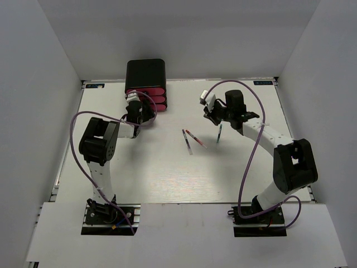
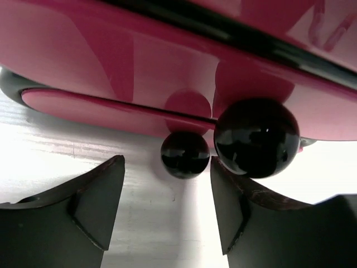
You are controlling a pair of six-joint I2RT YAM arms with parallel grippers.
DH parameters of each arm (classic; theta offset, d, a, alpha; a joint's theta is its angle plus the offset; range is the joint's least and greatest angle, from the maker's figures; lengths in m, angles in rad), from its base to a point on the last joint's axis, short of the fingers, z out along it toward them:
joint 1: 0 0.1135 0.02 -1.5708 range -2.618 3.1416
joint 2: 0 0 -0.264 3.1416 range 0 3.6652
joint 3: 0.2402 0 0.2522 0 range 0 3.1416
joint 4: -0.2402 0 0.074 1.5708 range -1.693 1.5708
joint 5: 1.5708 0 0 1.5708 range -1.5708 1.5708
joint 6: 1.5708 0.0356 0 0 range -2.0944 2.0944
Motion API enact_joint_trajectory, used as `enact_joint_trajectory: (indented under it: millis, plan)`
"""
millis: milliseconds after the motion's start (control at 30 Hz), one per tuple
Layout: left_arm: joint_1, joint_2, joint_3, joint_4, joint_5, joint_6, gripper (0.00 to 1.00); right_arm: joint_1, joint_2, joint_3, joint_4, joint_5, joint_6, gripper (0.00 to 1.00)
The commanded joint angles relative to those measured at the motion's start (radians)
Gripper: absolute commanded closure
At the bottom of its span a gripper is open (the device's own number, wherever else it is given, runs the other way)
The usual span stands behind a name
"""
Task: Sort the stationery into containers
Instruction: Open the drawer in the storage box.
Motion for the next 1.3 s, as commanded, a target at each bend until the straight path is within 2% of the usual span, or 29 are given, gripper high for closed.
enact_joint_trajectory:
  millis: [0,233,367,500,600,833,867,933,967,1000,1033,1067,1133,1167,1233,1267]
  plan:
    - [0.003,-0.002,0.036,-0.004,-0.022,0.019,0.29,-0.008,-0.024,0.003,0.007,-0.007,-0.009,1.0]
    - [0.003,0.032,0.076,0.005,-0.04,0.019,0.34,-0.011,-0.029,0.004,-0.029,-0.007,-0.023,1.0]
    - [0.003,0.044,0.076,0.027,-0.04,0.019,0.44,-0.011,-0.032,0.004,-0.033,-0.006,-0.026,1.0]
    - [0.003,0.044,0.043,0.063,-0.022,0.019,0.66,-0.008,-0.032,0.0,-0.035,-0.01,-0.026,1.0]
    - [0.003,0.012,-0.019,0.114,0.001,0.019,0.71,-0.011,-0.03,-0.003,-0.032,-0.015,-0.026,1.0]
    - [-0.008,-0.08,-0.204,0.165,0.07,-0.006,0.74,-0.008,-0.032,-0.014,-0.029,-0.029,-0.027,1.0]
    - [-0.008,-0.094,-0.226,0.175,0.09,-0.006,0.74,-0.008,-0.033,-0.016,-0.03,-0.04,-0.029,0.98]
    - [-0.008,-0.135,-0.278,0.175,0.09,-0.018,0.74,-0.008,-0.024,-0.019,-0.041,-0.05,-0.033,0.86]
    - [-0.008,-0.149,-0.295,0.185,0.09,-0.018,0.73,-0.008,-0.024,-0.019,-0.051,-0.075,-0.044,0.74]
    - [-0.008,-0.163,-0.31,0.185,0.09,-0.018,0.71,-0.008,-0.015,-0.017,-0.058,-0.081,-0.046,0.68]
    - [-0.008,-0.175,-0.332,0.185,0.09,-0.018,0.6,-0.008,-0.01,-0.019,-0.064,-0.086,-0.046,0.6]
    - [-0.008,-0.191,-0.332,0.176,0.099,-0.018,0.5,-0.006,-0.009,-0.016,-0.073,-0.104,-0.052,0.47]
    - [-0.008,-0.204,-0.332,0.145,0.089,-0.018,0.34,-0.006,0.007,-0.009,-0.108,-0.13,-0.068,0.38]
    - [-0.008,-0.218,-0.332,0.145,0.089,-0.006,0.23,-0.005,0.013,0.001,-0.133,-0.148,-0.078,0.36]
    - [-0.008,-0.237,-0.332,0.145,0.089,0.003,0.2,-0.003,0.045,0.023,-0.201,-0.182,-0.099,0.36]
    - [-0.008,-0.247,-0.341,0.134,0.089,0.014,0.2,-0.002,0.054,0.036,-0.217,-0.196,-0.105,0.39]
